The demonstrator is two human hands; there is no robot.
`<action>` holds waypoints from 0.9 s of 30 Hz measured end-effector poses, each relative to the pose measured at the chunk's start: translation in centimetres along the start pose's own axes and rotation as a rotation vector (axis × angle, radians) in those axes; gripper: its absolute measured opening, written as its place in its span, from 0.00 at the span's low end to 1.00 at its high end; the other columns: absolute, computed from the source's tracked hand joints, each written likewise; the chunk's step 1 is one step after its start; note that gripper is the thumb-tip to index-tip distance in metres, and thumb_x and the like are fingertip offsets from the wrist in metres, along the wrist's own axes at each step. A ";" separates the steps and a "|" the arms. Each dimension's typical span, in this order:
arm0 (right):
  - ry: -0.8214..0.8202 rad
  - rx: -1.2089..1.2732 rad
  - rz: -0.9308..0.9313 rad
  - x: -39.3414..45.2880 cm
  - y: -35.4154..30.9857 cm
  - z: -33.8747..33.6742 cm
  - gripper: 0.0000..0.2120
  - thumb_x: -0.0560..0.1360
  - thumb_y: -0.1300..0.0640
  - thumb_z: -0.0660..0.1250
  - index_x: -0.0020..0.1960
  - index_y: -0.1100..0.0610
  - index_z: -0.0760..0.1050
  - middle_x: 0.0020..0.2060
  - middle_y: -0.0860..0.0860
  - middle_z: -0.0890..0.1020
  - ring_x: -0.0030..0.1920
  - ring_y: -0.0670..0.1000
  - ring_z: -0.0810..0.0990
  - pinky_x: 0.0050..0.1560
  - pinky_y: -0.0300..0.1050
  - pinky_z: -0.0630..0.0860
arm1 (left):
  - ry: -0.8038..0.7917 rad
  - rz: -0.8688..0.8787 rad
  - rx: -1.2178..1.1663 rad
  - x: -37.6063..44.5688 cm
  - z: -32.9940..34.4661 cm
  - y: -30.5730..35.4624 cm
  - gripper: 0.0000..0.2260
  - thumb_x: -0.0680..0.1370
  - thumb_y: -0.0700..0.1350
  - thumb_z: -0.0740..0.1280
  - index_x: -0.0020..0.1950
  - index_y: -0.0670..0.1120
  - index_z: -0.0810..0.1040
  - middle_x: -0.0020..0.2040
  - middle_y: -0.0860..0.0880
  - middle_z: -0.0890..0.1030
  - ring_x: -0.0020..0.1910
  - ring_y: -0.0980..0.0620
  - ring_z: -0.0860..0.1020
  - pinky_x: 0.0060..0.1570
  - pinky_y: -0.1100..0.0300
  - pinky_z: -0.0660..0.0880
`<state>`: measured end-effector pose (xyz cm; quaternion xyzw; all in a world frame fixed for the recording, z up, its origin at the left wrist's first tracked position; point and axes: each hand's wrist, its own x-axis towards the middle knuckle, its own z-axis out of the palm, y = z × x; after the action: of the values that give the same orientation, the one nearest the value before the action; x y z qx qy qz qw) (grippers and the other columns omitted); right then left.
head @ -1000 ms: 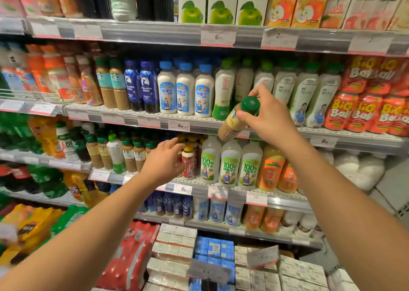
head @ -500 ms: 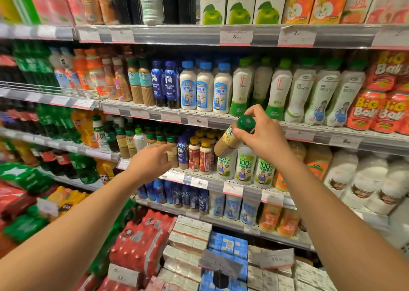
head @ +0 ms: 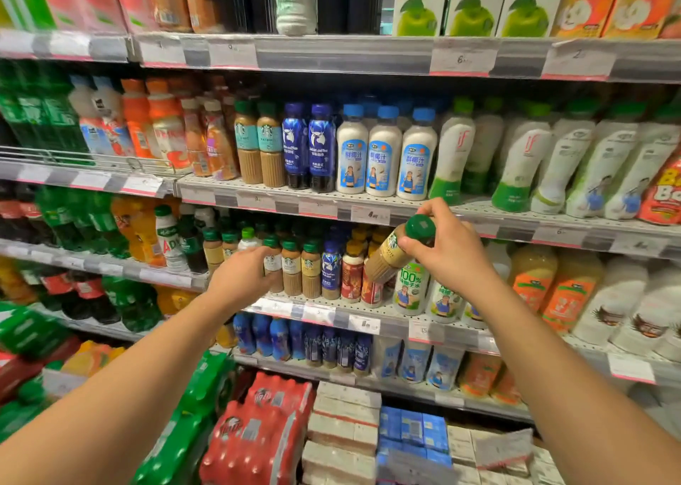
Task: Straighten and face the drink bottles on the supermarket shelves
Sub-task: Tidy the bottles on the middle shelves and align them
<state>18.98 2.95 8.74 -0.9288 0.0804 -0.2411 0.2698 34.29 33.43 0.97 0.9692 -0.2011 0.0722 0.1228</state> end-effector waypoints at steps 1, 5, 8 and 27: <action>-0.002 0.005 0.016 0.2 -0.5 0.8 0.18 0.76 0.45 0.73 0.58 0.48 0.67 0.47 0.48 0.81 0.50 0.57 0.76 0.47 0.51 0.72 | -0.005 -0.011 -0.012 1.0 0.4 -1.5 0.24 0.78 0.52 0.68 0.73 0.50 0.71 0.68 0.47 0.78 0.61 0.44 0.78 0.53 0.50 0.77; -0.017 -0.030 0.047 1.2 -2.4 4.3 0.17 0.77 0.46 0.72 0.59 0.48 0.67 0.45 0.46 0.80 0.49 0.56 0.75 0.45 0.48 0.64 | -0.021 -0.031 -0.088 5.2 2.0 -6.7 0.26 0.77 0.47 0.68 0.75 0.48 0.69 0.73 0.45 0.72 0.65 0.42 0.76 0.59 0.48 0.76; -0.016 -0.028 0.085 1.9 -3.7 7.1 0.18 0.77 0.46 0.72 0.59 0.49 0.67 0.46 0.48 0.80 0.49 0.57 0.75 0.46 0.47 0.65 | -0.065 -0.022 -0.144 8.1 3.3 -9.9 0.30 0.76 0.46 0.69 0.77 0.45 0.66 0.76 0.43 0.69 0.69 0.41 0.74 0.64 0.47 0.74; -0.198 -0.139 0.010 7.6 -8.9 17.7 0.15 0.77 0.48 0.71 0.61 0.44 0.71 0.46 0.45 0.82 0.46 0.52 0.79 0.48 0.50 0.74 | 0.001 0.052 -0.215 15.3 6.6 -14.2 0.27 0.77 0.52 0.70 0.74 0.46 0.68 0.65 0.43 0.75 0.61 0.41 0.76 0.54 0.47 0.76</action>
<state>34.43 16.46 3.54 -0.9641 0.0744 -0.1406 0.2126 54.59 38.58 -5.41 0.9449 -0.2326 0.0539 0.2242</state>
